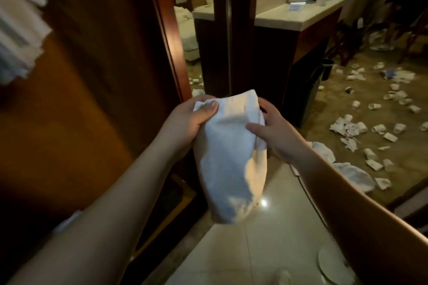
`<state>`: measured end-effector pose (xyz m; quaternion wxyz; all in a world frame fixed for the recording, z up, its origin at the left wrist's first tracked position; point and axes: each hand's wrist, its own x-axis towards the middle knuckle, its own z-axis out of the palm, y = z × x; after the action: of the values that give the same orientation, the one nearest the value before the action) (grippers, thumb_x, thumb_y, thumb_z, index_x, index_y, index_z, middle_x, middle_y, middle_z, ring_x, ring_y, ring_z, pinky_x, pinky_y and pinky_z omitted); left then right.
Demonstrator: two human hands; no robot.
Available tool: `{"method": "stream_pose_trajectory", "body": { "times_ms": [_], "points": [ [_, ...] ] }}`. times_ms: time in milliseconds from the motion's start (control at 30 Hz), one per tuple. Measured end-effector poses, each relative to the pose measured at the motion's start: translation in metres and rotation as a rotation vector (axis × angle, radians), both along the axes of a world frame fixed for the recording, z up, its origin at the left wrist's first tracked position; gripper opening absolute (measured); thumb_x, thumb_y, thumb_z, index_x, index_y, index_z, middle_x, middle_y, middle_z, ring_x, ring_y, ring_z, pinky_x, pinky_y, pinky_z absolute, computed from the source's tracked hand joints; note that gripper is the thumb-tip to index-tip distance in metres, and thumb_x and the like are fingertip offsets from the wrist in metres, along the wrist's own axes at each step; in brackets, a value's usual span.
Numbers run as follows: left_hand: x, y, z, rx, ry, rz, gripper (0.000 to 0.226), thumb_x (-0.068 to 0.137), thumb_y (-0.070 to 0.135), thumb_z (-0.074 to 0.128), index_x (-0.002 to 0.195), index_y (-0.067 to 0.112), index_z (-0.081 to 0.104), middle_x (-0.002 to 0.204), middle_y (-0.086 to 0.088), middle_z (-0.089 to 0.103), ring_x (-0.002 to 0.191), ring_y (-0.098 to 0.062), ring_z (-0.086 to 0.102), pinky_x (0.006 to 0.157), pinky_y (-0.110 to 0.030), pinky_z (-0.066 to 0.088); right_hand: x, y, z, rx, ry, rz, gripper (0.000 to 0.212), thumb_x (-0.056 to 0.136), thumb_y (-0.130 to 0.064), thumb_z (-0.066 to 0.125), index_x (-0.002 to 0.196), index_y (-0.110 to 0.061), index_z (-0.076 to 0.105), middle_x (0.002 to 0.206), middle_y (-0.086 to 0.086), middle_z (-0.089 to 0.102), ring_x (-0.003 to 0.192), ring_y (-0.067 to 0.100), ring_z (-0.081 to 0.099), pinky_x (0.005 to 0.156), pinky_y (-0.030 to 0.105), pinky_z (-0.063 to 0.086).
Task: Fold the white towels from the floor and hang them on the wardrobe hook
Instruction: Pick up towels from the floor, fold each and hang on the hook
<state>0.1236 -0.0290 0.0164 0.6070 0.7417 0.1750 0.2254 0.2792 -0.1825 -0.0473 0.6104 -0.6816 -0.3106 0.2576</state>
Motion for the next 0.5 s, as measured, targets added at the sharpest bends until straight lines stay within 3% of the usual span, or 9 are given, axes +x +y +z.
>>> {"method": "stream_pose_trajectory", "body": {
  "times_ms": [67,167,233,300,400,500],
  "points": [
    [-0.032,0.004,0.014,0.100,0.017,0.015,0.025,0.098,0.029,0.062,0.080,0.040,0.076,0.078,0.017,0.073,0.068,0.007,0.066,0.056,-0.007,0.046,-0.029,0.002,0.011,-0.058,-0.084,0.057,0.100,0.083,-0.029,0.080,0.157,-0.041,0.014,0.138,0.005,0.061,0.112,0.021,0.068,0.100,0.048,0.054],
    [-0.074,0.012,0.041,0.239,0.069,0.036,0.017,0.099,0.034,0.059,0.089,0.037,0.073,0.080,0.025,0.071,0.072,0.012,0.064,0.056,-0.006,0.045,-0.075,0.013,0.027,-0.253,-0.284,0.105,0.102,0.089,-0.032,0.076,0.158,-0.043,0.003,0.111,0.004,0.068,0.095,0.018,0.069,0.091,0.034,0.055],
    [-0.099,0.018,0.056,0.337,0.110,0.045,0.014,0.100,0.037,0.058,0.094,0.039,0.071,0.085,0.029,0.069,0.078,0.013,0.062,0.061,-0.011,0.046,-0.102,0.023,0.040,-0.304,-0.387,0.125,0.094,0.090,-0.035,0.074,0.159,-0.039,0.010,0.103,-0.005,0.062,0.089,0.012,0.062,0.078,0.021,0.048],
    [-0.123,0.021,0.069,0.436,0.139,0.052,0.015,0.099,0.038,0.058,0.090,0.042,0.069,0.084,0.030,0.068,0.079,0.014,0.061,0.064,-0.013,0.045,-0.125,0.035,0.057,-0.284,-0.510,0.137,0.088,0.088,-0.039,0.075,0.158,-0.038,0.021,0.112,-0.009,0.050,0.088,0.004,0.052,0.071,0.015,0.038],
    [-0.161,0.022,0.085,0.562,0.190,0.027,0.014,0.097,0.038,0.062,0.086,0.044,0.068,0.083,0.022,0.069,0.084,0.009,0.061,0.074,-0.023,0.045,-0.156,0.055,0.082,-0.176,-0.597,0.260,0.072,0.087,-0.041,0.076,0.149,-0.037,0.040,0.128,-0.010,0.037,0.103,0.001,0.048,0.082,0.008,0.037],
    [-0.200,0.024,0.092,0.583,0.202,0.037,0.012,0.096,0.036,0.063,0.087,0.042,0.068,0.086,0.020,0.068,0.086,0.005,0.063,0.073,-0.023,0.044,-0.187,0.073,0.090,-0.196,-0.642,0.394,0.046,0.089,-0.041,0.074,0.131,-0.030,0.060,0.125,-0.013,0.048,0.109,0.004,0.051,0.085,0.018,0.040]
  ]
}}
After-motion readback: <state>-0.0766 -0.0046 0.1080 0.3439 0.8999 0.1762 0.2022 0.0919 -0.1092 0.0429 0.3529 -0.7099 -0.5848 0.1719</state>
